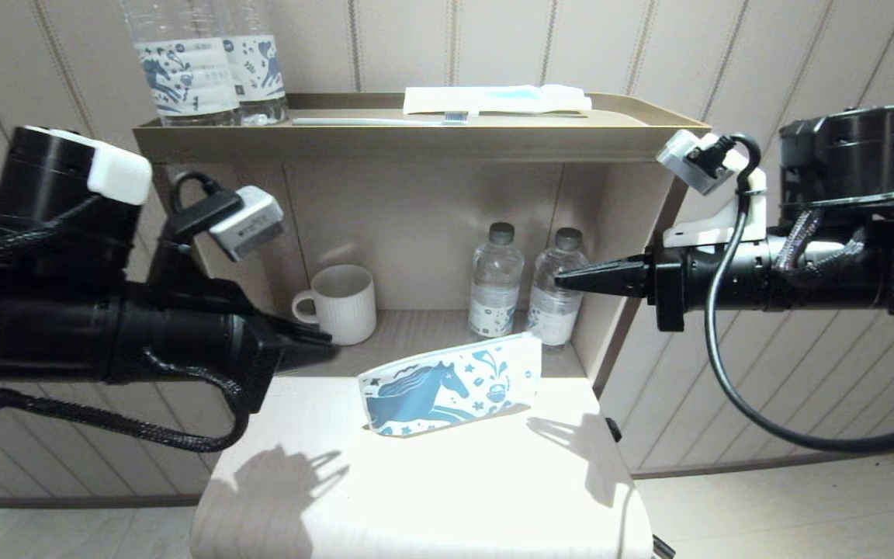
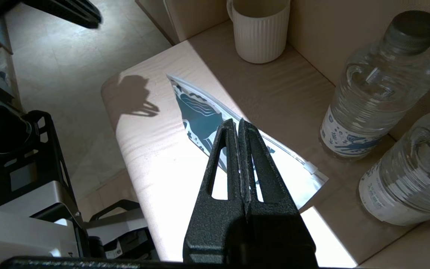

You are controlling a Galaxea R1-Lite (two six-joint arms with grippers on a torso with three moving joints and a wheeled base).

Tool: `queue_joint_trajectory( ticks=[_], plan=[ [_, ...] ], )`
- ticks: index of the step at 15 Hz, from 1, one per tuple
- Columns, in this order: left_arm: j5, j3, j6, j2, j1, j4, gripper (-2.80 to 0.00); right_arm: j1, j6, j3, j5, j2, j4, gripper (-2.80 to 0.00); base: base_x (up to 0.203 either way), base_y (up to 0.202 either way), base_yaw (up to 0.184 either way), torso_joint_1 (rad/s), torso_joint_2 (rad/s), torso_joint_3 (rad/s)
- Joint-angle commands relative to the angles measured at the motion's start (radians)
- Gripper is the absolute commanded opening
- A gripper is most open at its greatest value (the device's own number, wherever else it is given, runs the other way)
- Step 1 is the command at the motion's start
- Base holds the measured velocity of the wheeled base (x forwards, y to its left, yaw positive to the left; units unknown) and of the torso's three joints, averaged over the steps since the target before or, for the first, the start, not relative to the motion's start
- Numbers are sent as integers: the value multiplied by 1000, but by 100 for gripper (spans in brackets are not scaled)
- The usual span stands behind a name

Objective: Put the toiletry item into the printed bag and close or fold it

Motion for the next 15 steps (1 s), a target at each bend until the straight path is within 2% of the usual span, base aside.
queue_joint_trajectory(
  ticks=[1, 4, 7, 9, 10, 12, 15],
  plan=[
    [92, 41, -38, -150, -2, 2, -280, -1, 1, -4, -16, -25, 4, -280, 0, 0, 0, 0, 0, 0],
    [299, 116, -136, -316, 0, 18, -280, -7, 35, 6, -179, -95, 32, -280, 0, 0, 0, 0, 0, 0],
    [567, 102, -246, -445, 7, 185, -280, -24, 139, -17, -286, -201, 181, -280, 0, 0, 0, 0, 0, 0],
    [732, 88, -456, -509, 10, 327, -280, -27, 215, -19, -428, -333, 328, -280, 0, 0, 0, 0, 0, 0],
    [793, 94, -543, -547, 15, 394, -280, -28, 258, -5, -516, -400, 398, -280, 0, 0, 0, 0, 0, 0],
    [849, 120, -634, -642, 59, 506, -280, -29, 329, 74, -707, -554, 484, -280, 0, 0, 0, 0, 0, 0],
    [866, 258, -649, -824, 232, 537, -280, -39, 376, 228, -942, -828, 560, -280, 0, 0, 0, 0, 0, 0]
  ],
)
